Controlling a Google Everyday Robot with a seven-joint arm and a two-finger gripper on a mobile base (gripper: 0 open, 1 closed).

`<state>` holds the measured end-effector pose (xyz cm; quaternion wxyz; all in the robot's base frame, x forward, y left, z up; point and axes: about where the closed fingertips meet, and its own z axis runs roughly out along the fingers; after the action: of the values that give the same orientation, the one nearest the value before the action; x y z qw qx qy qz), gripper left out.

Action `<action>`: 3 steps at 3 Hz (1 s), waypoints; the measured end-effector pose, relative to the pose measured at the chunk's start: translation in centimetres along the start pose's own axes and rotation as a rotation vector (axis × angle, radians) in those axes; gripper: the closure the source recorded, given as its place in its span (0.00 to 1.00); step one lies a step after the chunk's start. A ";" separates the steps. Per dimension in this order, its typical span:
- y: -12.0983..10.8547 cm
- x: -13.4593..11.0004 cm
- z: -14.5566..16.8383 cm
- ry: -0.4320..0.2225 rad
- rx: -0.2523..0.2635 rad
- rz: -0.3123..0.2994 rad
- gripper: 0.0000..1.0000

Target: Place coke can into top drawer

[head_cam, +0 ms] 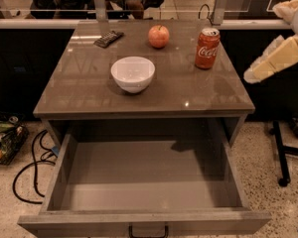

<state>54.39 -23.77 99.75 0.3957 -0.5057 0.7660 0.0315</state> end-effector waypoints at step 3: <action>-6.2 -6.0 5.0 -0.502 0.109 0.116 0.00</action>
Offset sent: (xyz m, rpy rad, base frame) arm 0.1246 0.0347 0.0439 0.6460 -0.4099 0.0224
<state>63.29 -20.08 102.39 0.5975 -0.4151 0.6722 0.1373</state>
